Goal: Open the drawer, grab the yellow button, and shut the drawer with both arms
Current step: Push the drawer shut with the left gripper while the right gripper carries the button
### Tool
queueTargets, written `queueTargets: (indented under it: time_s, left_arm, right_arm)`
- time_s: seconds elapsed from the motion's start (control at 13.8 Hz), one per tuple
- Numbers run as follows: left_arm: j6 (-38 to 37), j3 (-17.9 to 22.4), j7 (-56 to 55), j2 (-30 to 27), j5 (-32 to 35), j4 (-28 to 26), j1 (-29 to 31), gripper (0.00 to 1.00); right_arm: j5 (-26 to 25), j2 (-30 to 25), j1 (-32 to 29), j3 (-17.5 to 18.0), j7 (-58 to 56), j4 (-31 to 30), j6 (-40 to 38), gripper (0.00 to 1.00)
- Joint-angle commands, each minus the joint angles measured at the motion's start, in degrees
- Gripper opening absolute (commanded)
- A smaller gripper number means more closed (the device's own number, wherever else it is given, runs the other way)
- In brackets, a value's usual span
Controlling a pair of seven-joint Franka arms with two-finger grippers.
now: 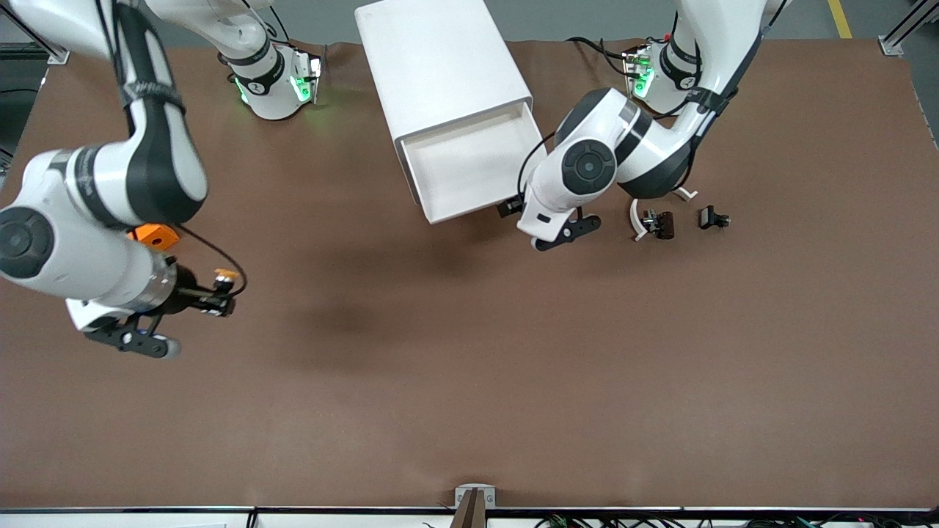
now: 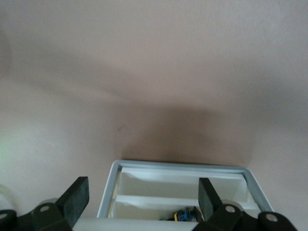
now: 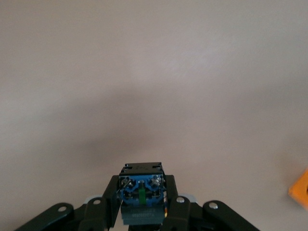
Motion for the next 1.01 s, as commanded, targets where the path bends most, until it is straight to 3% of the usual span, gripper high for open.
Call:
queueTargets:
  time_s: [0.0,0.14,0.43,0.65,0.94]
  left_arm:
    - [-0.4,-0.6,-4.0,0.7,-1.2,-0.1,-3.6,1.00]
    - [-0.4,-0.6,-7.3,1.0,-3.9,-0.1,-4.9,1.00]
    - [-0.4,-0.6,-7.8,1.1,-9.7,-0.1,-7.8,1.00]
    - [-0.3,-0.6,-10.7,1.8,-11.7,-0.1,-10.5,1.00]
    - [0.3,-0.6,-12.2,2.1,-14.0,0.1,-12.9,1.00]
  right_arm:
    - [0.1,-1.8,-4.5,1.2,-6.5,-13.2,14.5,0.00]
    - [0.1,-1.2,-7.1,1.2,-9.9,-16.6,20.2,0.00]
    - [0.2,4.0,-12.1,1.3,-18.0,-17.8,26.8,0.00]
    - [0.4,6.4,-12.9,1.3,-19.1,-20.3,32.4,0.00]
    - [1.6,9.7,-13.5,1.5,-19.1,-20.5,33.7,0.00]
